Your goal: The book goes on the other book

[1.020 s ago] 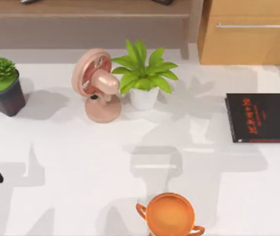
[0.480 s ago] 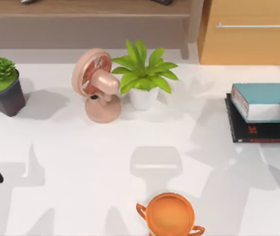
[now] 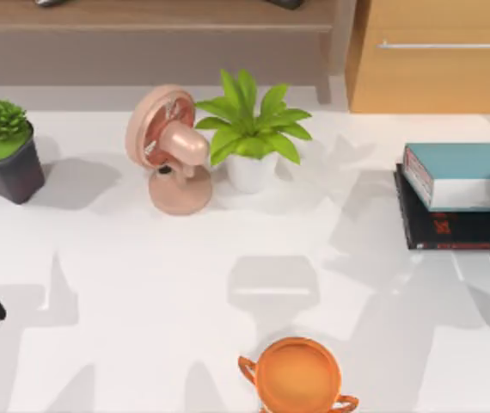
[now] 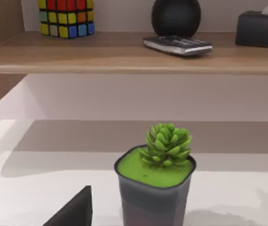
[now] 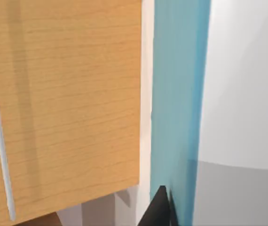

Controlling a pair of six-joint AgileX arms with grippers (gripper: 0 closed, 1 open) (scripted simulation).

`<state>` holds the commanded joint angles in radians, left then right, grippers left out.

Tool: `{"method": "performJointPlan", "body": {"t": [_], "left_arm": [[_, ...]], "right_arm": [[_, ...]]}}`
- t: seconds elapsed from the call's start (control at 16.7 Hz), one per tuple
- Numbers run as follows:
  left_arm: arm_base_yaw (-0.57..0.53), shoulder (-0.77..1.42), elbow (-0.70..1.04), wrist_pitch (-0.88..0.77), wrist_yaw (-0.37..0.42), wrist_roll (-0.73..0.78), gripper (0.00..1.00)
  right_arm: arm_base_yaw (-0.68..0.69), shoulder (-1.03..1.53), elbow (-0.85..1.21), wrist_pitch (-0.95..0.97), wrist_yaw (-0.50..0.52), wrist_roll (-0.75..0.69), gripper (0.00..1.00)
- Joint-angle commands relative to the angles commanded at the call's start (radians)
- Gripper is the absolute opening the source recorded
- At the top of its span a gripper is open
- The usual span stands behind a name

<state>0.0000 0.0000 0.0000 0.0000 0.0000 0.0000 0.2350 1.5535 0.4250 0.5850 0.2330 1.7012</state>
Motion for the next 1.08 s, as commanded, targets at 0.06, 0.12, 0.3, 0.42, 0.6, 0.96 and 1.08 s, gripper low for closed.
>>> {"method": "performJointPlan", "body": {"t": [0.06, 0.12, 0.3, 0.42, 0.6, 0.96, 1.08], "left_arm": [[0.000, 0.000, 0.000, 0.000, 0.000, 0.000, 1.00], [0.000, 0.000, 0.000, 0.000, 0.000, 0.000, 1.00], [0.000, 0.000, 0.000, 0.000, 0.000, 0.000, 1.00], [0.000, 0.000, 0.000, 0.000, 0.000, 0.000, 1.00], [0.000, 0.000, 0.000, 0.000, 0.000, 0.000, 1.00], [0.000, 0.000, 0.000, 0.000, 0.000, 0.000, 1.00], [0.000, 0.000, 0.000, 0.000, 0.000, 0.000, 1.00]], "right_arm": [[0.000, 0.003, 0.001, 0.001, 0.000, 0.000, 0.00], [0.000, 0.003, 0.001, 0.001, 0.000, 0.000, 0.00], [0.000, 0.003, 0.001, 0.001, 0.000, 0.000, 0.08], [0.000, 0.003, 0.001, 0.001, 0.000, 0.000, 0.23], [0.000, 0.003, 0.001, 0.001, 0.000, 0.000, 0.45], [0.000, 0.003, 0.001, 0.001, 0.000, 0.000, 0.90], [0.000, 0.003, 0.001, 0.001, 0.000, 0.000, 1.00]]}}
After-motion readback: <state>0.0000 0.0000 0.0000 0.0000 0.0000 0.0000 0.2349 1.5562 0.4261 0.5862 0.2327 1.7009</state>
